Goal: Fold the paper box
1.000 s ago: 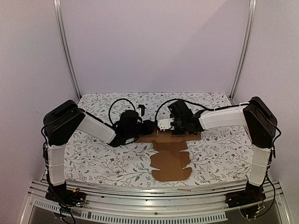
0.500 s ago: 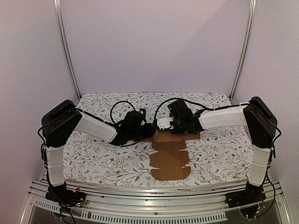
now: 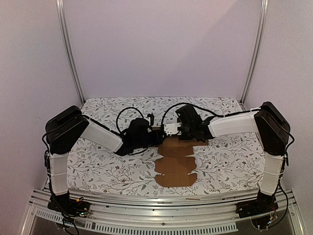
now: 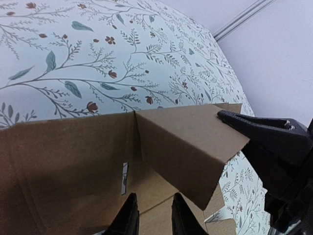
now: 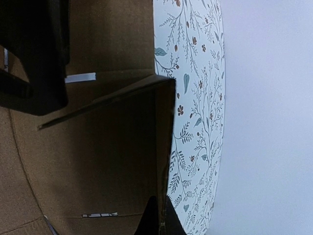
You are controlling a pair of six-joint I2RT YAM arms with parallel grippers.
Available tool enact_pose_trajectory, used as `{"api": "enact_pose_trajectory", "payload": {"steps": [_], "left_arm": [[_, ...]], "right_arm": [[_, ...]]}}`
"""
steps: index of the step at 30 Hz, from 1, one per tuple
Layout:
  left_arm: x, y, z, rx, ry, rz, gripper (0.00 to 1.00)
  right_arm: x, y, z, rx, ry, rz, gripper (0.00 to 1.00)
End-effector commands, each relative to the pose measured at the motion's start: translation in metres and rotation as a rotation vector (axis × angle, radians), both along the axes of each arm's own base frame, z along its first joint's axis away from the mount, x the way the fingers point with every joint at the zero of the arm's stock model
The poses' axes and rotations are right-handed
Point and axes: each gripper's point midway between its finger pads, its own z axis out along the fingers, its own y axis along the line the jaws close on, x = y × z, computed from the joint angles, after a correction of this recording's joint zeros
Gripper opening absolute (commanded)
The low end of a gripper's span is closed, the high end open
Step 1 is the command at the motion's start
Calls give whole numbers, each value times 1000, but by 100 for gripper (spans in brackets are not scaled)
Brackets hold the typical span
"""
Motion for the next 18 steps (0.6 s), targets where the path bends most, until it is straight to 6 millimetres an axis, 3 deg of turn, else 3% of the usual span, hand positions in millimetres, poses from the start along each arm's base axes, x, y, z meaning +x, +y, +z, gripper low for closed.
{"api": "enact_pose_trajectory", "payload": {"steps": [1, 9, 13, 18], "left_arm": [[-7, 14, 9, 19, -24, -19, 24], [-26, 68, 41, 128, -123, 26, 33], [-29, 102, 35, 195, -143, 105, 44], [-24, 132, 29, 227, -154, 183, 49]], "right_arm": [[4, 3, 26, 9, -135, 24, 0], [19, 8, 63, 81, -365, 27, 0], [16, 8, 77, 126, -455, 40, 0], [3, 4, 67, 111, -528, 71, 0]]}}
